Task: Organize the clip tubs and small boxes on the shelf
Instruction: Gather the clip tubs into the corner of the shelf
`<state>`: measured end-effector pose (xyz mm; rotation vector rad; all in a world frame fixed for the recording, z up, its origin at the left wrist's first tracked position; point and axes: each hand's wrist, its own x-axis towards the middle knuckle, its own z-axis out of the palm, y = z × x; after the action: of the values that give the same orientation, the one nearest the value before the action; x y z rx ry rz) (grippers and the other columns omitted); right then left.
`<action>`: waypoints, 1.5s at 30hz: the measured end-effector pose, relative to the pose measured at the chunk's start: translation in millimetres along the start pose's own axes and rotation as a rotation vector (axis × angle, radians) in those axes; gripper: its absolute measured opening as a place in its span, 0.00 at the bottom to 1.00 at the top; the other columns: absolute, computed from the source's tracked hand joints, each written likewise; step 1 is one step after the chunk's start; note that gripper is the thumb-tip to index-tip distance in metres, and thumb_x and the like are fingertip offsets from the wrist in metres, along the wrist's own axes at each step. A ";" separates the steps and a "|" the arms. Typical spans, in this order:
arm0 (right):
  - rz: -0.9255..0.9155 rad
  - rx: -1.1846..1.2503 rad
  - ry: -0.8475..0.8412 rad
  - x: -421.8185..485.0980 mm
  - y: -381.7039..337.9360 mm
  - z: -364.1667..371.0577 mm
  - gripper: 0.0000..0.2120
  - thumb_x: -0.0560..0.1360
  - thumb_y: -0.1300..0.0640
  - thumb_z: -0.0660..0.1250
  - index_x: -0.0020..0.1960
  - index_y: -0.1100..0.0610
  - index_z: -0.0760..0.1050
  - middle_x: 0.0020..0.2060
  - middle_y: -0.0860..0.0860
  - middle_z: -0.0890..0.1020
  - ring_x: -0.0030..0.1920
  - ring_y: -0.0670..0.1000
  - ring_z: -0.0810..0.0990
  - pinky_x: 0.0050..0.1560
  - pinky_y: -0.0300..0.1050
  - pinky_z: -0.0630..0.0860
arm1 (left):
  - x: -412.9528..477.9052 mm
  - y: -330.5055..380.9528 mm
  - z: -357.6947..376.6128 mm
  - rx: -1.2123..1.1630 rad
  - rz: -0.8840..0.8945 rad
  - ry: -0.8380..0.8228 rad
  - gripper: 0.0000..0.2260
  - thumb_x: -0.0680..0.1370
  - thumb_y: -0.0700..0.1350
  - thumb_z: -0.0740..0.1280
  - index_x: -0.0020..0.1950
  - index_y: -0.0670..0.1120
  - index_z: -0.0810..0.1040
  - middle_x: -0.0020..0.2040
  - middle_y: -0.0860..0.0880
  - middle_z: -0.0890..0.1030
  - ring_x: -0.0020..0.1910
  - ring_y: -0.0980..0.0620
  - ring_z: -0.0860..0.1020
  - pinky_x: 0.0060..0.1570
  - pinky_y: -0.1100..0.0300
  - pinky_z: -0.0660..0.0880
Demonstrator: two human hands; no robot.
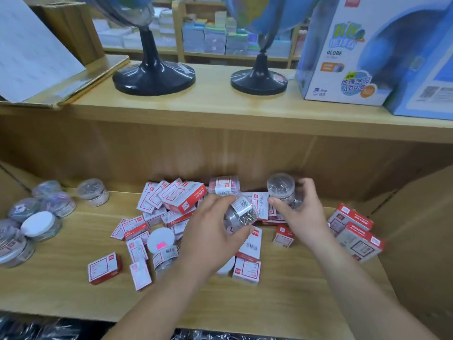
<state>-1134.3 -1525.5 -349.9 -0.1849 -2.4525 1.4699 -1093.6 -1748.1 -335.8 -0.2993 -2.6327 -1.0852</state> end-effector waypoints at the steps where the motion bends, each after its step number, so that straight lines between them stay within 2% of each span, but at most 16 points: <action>1: -0.004 -0.015 -0.015 -0.7 -1.9 -0.5 0.23 0.68 0.49 0.80 0.51 0.38 0.66 0.48 0.41 0.81 0.49 0.36 0.79 0.48 0.37 0.74 | -0.4 0.6 0.2 -0.004 0.004 -0.007 0.28 0.70 0.58 0.78 0.68 0.54 0.77 0.60 0.58 0.76 0.59 0.58 0.75 0.56 0.59 0.75; 5: -0.010 0.029 -0.050 -3.5 -0.6 -5.7 0.21 0.71 0.50 0.79 0.54 0.41 0.69 0.49 0.42 0.83 0.51 0.41 0.82 0.52 0.43 0.79 | -0.6 3.5 3.1 -0.020 0.020 -0.012 0.29 0.69 0.59 0.79 0.68 0.54 0.77 0.60 0.58 0.76 0.59 0.59 0.75 0.57 0.60 0.74; 10: -0.069 0.151 -0.063 -28.9 -9.1 -15.7 0.24 0.73 0.61 0.76 0.65 0.49 0.71 0.57 0.40 0.81 0.58 0.38 0.79 0.54 0.31 0.74 | -1.5 11.3 5.2 -0.028 0.040 -0.024 0.30 0.68 0.59 0.79 0.68 0.52 0.78 0.59 0.58 0.76 0.58 0.59 0.75 0.57 0.58 0.75; 13: -0.089 0.200 -0.050 -46.4 -11.8 -22.0 0.25 0.73 0.64 0.76 0.65 0.50 0.72 0.56 0.38 0.81 0.58 0.36 0.78 0.53 0.28 0.73 | -2.4 16.6 4.4 -0.039 0.038 -0.028 0.30 0.68 0.59 0.79 0.67 0.52 0.78 0.58 0.58 0.76 0.57 0.59 0.75 0.56 0.56 0.75; 17: -0.107 0.244 -0.015 -61.7 -17.9 -29.0 0.25 0.72 0.64 0.76 0.64 0.49 0.73 0.58 0.42 0.81 0.60 0.40 0.79 0.51 0.31 0.75 | -5.5 22.5 3.9 -0.061 0.017 -0.035 0.29 0.68 0.60 0.79 0.66 0.52 0.79 0.56 0.58 0.76 0.53 0.61 0.75 0.55 0.55 0.75; 23: -0.140 0.295 -0.027 -79.0 -47.8 -35.4 0.27 0.72 0.63 0.77 0.66 0.48 0.72 0.59 0.40 0.79 0.62 0.41 0.78 0.50 0.43 0.81 | -14.3 20.7 -5.4 -0.086 0.009 0.047 0.28 0.67 0.66 0.77 0.61 0.53 0.81 0.51 0.61 0.78 0.50 0.62 0.77 0.50 0.59 0.76; 27: -0.144 0.351 -0.077 -89.1 -69.1 -22.5 0.28 0.71 0.65 0.77 0.65 0.47 0.73 0.59 0.40 0.79 0.61 0.41 0.78 0.50 0.41 0.81 | -24.7 11.8 -23.4 -0.089 0.004 0.127 0.27 0.68 0.67 0.76 0.60 0.54 0.81 0.51 0.61 0.79 0.49 0.62 0.78 0.48 0.60 0.77; 32: -0.144 0.445 -0.191 -98.7 -103.9 11.2 0.27 0.70 0.66 0.77 0.63 0.47 0.74 0.59 0.41 0.81 0.61 0.40 0.78 0.48 0.31 0.77 | -41.5 -15.8 -64.9 -0.151 -0.075 0.227 0.24 0.67 0.62 0.79 0.59 0.55 0.81 0.50 0.58 0.79 0.48 0.58 0.80 0.47 0.56 0.78; 36: -0.168 0.483 -0.284 -108.1 -140.1 60.3 0.27 0.69 0.65 0.78 0.63 0.48 0.74 0.58 0.42 0.81 0.61 0.43 0.79 0.52 0.28 0.74 | -67.3 -56.1 -112.6 -0.135 -0.164 0.250 0.26 0.66 0.56 0.81 0.62 0.60 0.77 0.54 0.60 0.77 0.52 0.58 0.79 0.48 0.63 0.75; 41: -0.153 0.535 -0.439 -123.6 -186.7 147.0 0.26 0.69 0.64 0.78 0.64 0.52 0.75 0.58 0.45 0.82 0.60 0.43 0.80 0.50 0.27 0.73 | -93.3 -117.3 -179.7 -0.163 -0.446 0.253 0.31 0.65 0.57 0.82 0.65 0.61 0.73 0.55 0.62 0.78 0.54 0.65 0.74 0.54 0.61 0.74; 43: -0.116 0.548 -0.479 -128.9 -199.9 184.5 0.26 0.70 0.65 0.78 0.64 0.52 0.75 0.58 0.45 0.82 0.59 0.43 0.80 0.52 0.30 0.75 | -99.3 -137.5 -206.7 -0.119 -0.481 0.260 0.29 0.64 0.60 0.81 0.61 0.60 0.74 0.54 0.64 0.78 0.54 0.67 0.74 0.51 0.67 0.71; 45: -0.090 0.528 -0.487 -132.5 -211.5 220.6 0.26 0.70 0.64 0.78 0.64 0.50 0.75 0.57 0.43 0.83 0.59 0.43 0.80 0.57 0.39 0.78 | -100.9 -157.4 -230.7 -0.048 -0.491 0.249 0.24 0.65 0.61 0.81 0.56 0.62 0.74 0.51 0.65 0.79 0.52 0.68 0.74 0.47 0.73 0.69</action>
<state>-1067.0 -1845.1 -284.6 0.4316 -2.2396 2.2594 -1004.4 -2030.5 -315.4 0.4705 -2.5120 -1.2310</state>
